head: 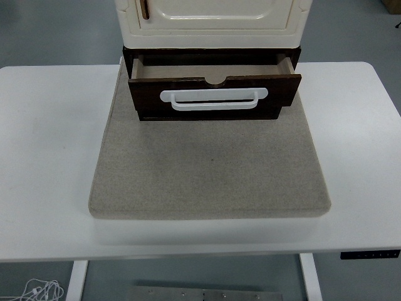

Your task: Open the drawer under the combination cabinet

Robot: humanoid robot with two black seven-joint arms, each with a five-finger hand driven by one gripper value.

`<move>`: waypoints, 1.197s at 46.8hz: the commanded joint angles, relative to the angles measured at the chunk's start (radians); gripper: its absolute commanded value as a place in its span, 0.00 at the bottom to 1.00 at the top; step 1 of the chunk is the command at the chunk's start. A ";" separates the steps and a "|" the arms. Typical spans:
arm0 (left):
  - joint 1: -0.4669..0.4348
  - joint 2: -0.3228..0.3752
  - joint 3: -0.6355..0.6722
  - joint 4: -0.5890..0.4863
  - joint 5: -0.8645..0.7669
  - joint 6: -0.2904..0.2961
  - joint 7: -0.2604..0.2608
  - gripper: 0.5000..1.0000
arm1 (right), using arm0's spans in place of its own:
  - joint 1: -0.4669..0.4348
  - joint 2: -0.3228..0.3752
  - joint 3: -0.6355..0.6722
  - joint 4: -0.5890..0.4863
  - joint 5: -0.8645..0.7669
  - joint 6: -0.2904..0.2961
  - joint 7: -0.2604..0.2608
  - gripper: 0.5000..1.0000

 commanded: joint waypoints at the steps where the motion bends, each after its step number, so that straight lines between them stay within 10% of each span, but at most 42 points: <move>1: 0.006 0.001 0.003 0.088 -0.058 -0.012 0.001 1.00 | 0.000 0.000 0.001 0.001 0.000 0.001 0.000 0.85; 32: 0.419 -0.017 -0.006 0.185 -0.381 -0.228 0.023 1.00 | -0.003 0.000 0.001 0.001 0.001 0.007 0.000 0.85; 56: 0.587 -0.175 -0.082 0.191 -0.513 -0.303 -0.020 1.00 | -0.002 0.000 0.000 0.001 0.003 0.002 0.000 0.86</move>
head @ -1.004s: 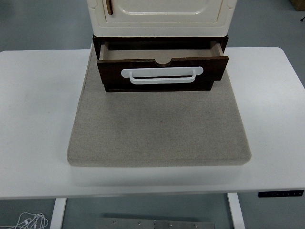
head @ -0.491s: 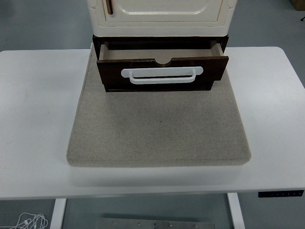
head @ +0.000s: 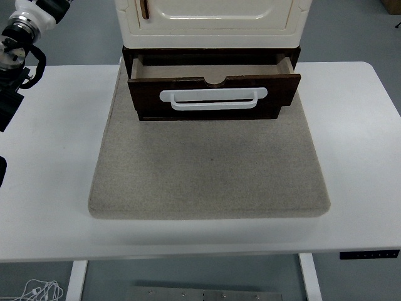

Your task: Open the drawer under the combination cabinet

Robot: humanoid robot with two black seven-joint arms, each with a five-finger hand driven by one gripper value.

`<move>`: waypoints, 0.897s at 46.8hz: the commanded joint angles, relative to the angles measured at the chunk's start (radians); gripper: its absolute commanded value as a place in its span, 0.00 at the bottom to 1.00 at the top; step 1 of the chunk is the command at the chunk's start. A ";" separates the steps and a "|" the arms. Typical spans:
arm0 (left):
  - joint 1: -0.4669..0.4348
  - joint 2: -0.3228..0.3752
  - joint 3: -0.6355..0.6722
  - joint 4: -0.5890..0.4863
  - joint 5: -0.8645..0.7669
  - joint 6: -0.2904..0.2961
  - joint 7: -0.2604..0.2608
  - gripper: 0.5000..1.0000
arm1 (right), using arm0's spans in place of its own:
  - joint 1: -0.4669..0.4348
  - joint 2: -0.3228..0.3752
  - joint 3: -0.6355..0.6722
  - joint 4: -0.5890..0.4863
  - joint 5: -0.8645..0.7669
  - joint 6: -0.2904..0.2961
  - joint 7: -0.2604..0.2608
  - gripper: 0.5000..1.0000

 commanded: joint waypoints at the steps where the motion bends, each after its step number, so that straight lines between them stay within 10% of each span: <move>1: 0.016 -0.015 -0.035 0.000 0.000 -0.010 -0.005 1.00 | 0.001 0.000 0.000 0.000 0.000 -0.003 0.000 0.85; 42: 0.075 -0.106 -0.071 0.045 -0.016 -0.035 -0.040 1.00 | 0.000 0.000 0.000 0.000 0.002 -0.005 0.000 0.86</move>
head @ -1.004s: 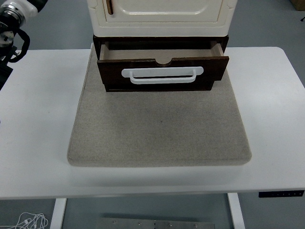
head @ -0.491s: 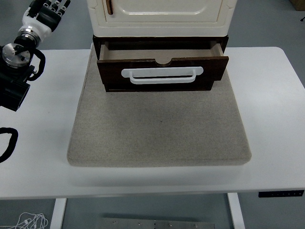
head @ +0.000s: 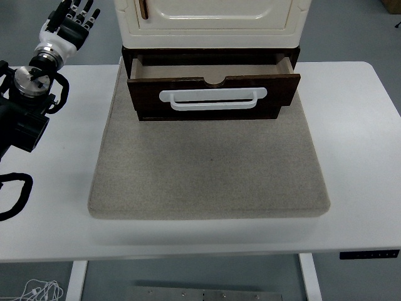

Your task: Open the drawer under the combination cabinet

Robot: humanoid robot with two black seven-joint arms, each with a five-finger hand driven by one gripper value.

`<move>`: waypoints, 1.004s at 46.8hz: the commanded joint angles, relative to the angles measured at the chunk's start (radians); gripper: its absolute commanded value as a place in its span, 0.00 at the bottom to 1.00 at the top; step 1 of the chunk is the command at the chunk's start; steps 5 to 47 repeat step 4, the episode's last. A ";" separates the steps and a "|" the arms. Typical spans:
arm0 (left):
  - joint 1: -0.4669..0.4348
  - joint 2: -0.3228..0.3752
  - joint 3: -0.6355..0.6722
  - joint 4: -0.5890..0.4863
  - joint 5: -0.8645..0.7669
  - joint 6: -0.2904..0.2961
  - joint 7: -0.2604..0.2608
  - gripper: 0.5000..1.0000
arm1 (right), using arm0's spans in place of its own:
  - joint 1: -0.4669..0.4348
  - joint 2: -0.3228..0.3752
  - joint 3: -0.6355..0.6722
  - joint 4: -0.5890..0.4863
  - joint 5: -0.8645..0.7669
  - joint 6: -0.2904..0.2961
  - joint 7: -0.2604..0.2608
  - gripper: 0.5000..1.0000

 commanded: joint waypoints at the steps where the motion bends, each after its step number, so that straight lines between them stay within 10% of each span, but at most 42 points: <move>1: 0.003 -0.009 0.000 0.000 -0.002 0.001 -0.008 1.00 | 0.000 0.000 0.000 0.000 -0.002 0.000 0.001 0.85; 47: 0.003 -0.011 0.000 0.000 0.000 0.001 -0.010 1.00 | 0.000 0.000 0.001 0.000 0.000 0.000 0.001 0.86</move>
